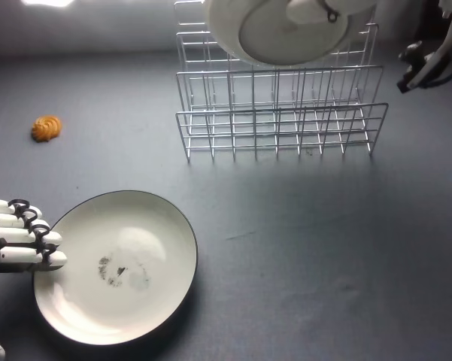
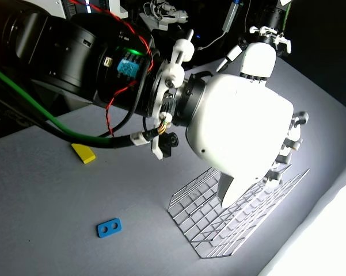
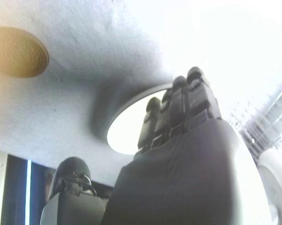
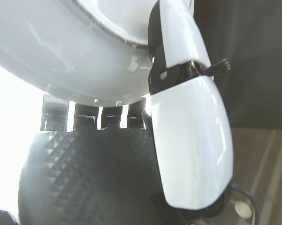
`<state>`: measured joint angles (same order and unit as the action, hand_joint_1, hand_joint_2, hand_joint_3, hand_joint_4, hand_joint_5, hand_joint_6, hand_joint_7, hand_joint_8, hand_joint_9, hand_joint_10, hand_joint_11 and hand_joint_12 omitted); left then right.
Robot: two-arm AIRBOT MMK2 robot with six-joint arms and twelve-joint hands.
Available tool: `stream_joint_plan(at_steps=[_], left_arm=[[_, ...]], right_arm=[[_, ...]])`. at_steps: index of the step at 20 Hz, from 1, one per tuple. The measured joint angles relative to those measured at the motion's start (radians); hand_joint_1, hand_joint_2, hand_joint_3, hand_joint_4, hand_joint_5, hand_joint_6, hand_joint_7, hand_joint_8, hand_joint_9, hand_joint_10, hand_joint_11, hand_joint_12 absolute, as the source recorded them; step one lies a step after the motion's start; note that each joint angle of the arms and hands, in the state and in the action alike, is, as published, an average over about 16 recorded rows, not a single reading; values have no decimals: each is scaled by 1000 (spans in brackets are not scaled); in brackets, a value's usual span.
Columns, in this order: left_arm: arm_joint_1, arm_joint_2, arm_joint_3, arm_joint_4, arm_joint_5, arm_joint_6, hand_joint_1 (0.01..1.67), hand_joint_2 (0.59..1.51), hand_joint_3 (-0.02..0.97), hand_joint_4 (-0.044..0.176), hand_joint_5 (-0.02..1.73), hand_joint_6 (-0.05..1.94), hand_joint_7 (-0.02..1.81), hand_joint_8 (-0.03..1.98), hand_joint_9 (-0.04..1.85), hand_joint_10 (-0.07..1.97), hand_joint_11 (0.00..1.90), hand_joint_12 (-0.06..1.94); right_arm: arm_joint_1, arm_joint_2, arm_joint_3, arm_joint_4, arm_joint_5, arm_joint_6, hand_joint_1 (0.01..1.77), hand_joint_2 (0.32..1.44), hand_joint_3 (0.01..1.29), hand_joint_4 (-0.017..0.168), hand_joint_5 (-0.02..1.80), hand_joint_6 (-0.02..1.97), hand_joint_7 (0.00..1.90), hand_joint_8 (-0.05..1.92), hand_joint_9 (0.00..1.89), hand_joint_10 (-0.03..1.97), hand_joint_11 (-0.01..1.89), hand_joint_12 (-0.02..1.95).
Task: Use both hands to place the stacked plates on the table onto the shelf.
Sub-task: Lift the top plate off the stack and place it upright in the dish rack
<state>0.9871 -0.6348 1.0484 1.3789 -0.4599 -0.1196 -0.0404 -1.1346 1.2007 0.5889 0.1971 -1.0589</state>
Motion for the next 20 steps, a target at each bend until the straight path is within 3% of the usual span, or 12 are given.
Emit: stream_joint_plan(at_steps=[9, 20], left_arm=[[35, 10, -9, 24, -26, -27, 22, 1074, 20, 5, 38, 6, -13, -18, 18, 14, 16, -6], [61, 16, -27, 96, -20, -86, 22, 1083, 20, -3, 20, -8, -13, -16, 16, 16, 16, -5]], right_arm=[[-6, -62, 99, -40, -89, 14, 1287, 1018, 14, -5, 863, 1114, 1012, 915, 1242, 45, 842, 902], [-25, -92, 138, -336, -94, 217, 1246, 1024, 14, -4, 821, 1185, 967, 1034, 1230, 26, 792, 1000]])
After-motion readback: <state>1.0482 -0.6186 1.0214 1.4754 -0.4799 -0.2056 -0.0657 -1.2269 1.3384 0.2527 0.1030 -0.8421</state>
